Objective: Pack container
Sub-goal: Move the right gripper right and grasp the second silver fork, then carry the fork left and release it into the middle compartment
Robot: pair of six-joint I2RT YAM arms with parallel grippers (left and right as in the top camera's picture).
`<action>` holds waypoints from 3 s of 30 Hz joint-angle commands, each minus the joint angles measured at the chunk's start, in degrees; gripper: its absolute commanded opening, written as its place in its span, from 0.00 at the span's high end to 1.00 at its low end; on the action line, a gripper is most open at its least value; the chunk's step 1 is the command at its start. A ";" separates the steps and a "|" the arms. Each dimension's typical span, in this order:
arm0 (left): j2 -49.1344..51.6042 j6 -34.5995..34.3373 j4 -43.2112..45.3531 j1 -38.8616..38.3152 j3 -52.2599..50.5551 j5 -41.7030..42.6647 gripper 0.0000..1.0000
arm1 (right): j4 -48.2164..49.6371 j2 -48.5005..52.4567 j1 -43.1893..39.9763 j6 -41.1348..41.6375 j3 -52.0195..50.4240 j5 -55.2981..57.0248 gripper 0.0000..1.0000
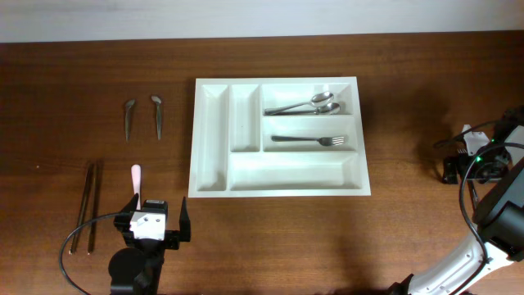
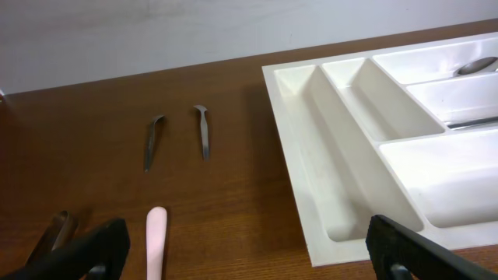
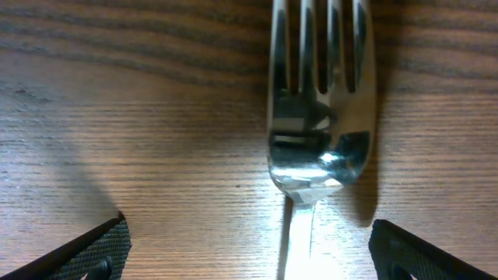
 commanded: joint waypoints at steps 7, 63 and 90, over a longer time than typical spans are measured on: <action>-0.39 0.55 -0.07 0.31 -0.22 -0.37 0.01 | -0.48 2.38 -0.81 -0.11 -0.50 -1.75 0.01; -0.39 0.55 -0.07 0.31 -0.22 -0.37 0.01 | -13.27 2.86 10.84 36.24 23.37 -7.52 0.96; -0.39 0.55 -0.07 0.31 -0.22 -0.37 0.01 | -18.67 2.89 48.37 121.31 32.79 -18.23 0.96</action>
